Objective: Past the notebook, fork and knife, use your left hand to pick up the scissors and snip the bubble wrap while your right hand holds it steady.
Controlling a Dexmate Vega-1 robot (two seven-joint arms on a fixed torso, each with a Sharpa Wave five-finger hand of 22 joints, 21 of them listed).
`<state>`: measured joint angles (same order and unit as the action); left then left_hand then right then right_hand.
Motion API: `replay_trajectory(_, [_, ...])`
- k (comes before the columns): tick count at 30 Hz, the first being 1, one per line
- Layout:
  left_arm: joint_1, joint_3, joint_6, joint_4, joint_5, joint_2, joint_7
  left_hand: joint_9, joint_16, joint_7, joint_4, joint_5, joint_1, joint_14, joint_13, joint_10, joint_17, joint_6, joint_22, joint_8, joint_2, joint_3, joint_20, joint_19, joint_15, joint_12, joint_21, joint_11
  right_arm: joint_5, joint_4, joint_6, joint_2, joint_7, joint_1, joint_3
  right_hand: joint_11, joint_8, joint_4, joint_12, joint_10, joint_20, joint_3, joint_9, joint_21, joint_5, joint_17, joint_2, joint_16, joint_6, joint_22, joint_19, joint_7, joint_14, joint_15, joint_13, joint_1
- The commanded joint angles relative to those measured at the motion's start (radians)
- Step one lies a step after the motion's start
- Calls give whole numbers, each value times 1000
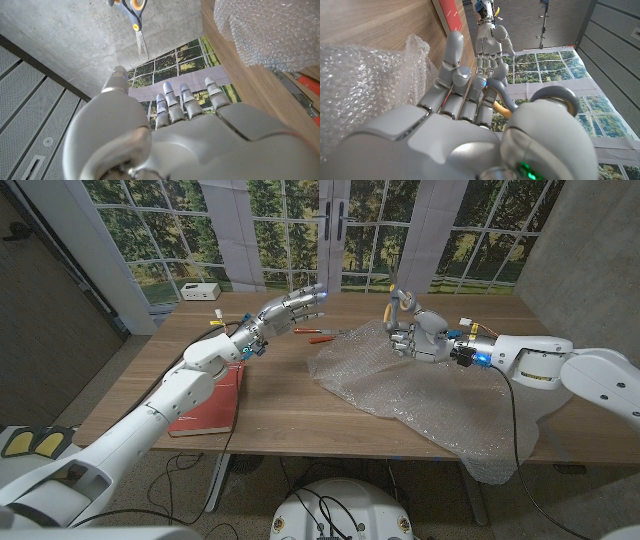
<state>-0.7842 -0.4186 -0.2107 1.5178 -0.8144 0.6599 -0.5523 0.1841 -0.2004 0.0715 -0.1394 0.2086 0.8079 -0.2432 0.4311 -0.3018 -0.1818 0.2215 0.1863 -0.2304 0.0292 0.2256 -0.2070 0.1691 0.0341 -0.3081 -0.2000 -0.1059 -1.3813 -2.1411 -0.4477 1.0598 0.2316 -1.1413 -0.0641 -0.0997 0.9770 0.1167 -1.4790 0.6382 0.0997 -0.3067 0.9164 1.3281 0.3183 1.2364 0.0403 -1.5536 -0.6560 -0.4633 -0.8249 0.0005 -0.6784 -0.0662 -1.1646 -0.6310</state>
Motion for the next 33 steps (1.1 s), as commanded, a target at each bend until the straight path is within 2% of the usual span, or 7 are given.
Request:
replay_trajectory(1, [44,-5,-49,-127,-16,-25,-140,4,0,17,-7,5,13,-2,0,-12,0,17,-1,-6,5,10,2,-11,8,-5,1,-4,-11,0,-14,-6,-6,6,-9,-1,5,2,7,11,5,-7,3,10,6,-1,-4,0,-11,1,8,9,-3,-142,3,-18])
replay_trajectory(7, [43,-8,-68,-122,21,-5,-145,8,2,37,-8,1,19,6,1,-21,0,71,-2,-19,11,15,10,-19,25,-3,2,-31,-11,4,-16,-7,-6,14,-14,-1,5,3,1,9,5,-7,4,14,6,-1,-9,1,-9,6,10,6,-3,-142,-13,-22])
replay_trajectory(15, [13,2,-66,-82,39,26,-108,9,5,39,-16,2,37,15,0,-24,1,66,-3,-12,20,25,9,-26,25,-1,4,-33,-15,12,-22,-11,-2,28,-26,-3,6,4,11,13,7,-9,4,28,4,-1,-15,2,-9,13,15,5,-4,-142,-11,-38])
replay_trajectory(20, [-7,9,-49,-56,39,52,-92,11,5,43,-21,4,53,16,0,-34,1,98,-3,-21,26,33,12,-29,25,-2,3,-39,-19,14,-24,-13,-3,36,-30,-2,6,4,18,17,8,-10,3,31,3,-1,-17,3,-10,19,16,6,-4,-142,-4,-43])
replay_trajectory(26, [-39,20,-32,-23,24,80,-83,13,6,40,-35,15,106,24,-1,-37,2,113,-4,-19,51,64,10,-30,25,3,2,-39,-23,14,-26,-12,-6,38,-30,-1,8,5,19,17,8,-10,6,34,3,-2,-20,3,-10,26,15,5,-4,-142,-7,-45])
replay_trajectory(31, [-41,18,-27,-13,45,109,-89,14,8,48,-46,30,160,33,-2,-39,3,134,-5,-21,61,91,10,-33,25,7,2,-35,-26,17,-33,-11,-6,48,-34,-1,9,6,22,17,7,-12,6,38,2,-2,-20,4,-12,26,17,4,-3,-142,-5,-47])
replay_trajectory(33, [-42,19,-18,-4,53,124,-85,15,8,45,-47,36,181,36,-2,-55,3,143,-5,-21,63,101,16,-33,25,4,2,-41,-26,16,-34,-11,-7,50,-34,0,10,6,22,17,7,-12,7,39,2,-2,-21,4,-12,28,17,5,-3,-142,-7,-47])
